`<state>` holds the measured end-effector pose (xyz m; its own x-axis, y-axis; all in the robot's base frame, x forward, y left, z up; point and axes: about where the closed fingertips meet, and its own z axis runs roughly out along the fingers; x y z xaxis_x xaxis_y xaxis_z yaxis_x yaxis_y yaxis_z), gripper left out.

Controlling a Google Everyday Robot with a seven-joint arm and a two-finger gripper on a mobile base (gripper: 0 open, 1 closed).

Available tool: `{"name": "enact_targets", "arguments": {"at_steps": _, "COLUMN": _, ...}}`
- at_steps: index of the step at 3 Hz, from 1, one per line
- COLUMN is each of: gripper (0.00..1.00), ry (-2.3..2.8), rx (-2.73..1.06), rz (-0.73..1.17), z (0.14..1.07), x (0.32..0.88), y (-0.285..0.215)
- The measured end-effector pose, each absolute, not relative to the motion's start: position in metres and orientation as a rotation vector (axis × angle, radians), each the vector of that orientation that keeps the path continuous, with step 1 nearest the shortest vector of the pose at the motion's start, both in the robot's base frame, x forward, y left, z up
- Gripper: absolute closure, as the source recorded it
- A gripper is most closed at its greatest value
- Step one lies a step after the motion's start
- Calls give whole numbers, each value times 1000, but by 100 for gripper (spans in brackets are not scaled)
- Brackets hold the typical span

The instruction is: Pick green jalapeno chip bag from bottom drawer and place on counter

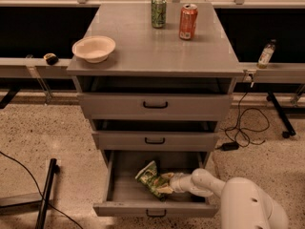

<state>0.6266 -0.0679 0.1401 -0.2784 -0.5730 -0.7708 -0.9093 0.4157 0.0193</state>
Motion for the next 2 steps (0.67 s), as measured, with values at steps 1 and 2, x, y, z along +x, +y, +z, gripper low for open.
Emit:
{"name": "enact_targets", "arguments": {"at_steps": 1, "gripper": 23, "ry": 1975, "rx": -1249, "rz": 608, "z": 132, "x": 629, "y": -71}}
{"name": "enact_targets", "arguments": {"at_steps": 2, "gripper": 4, "ry": 1986, "rx": -1262, "rz": 613, "z": 120, "x": 628, "y": -69}}
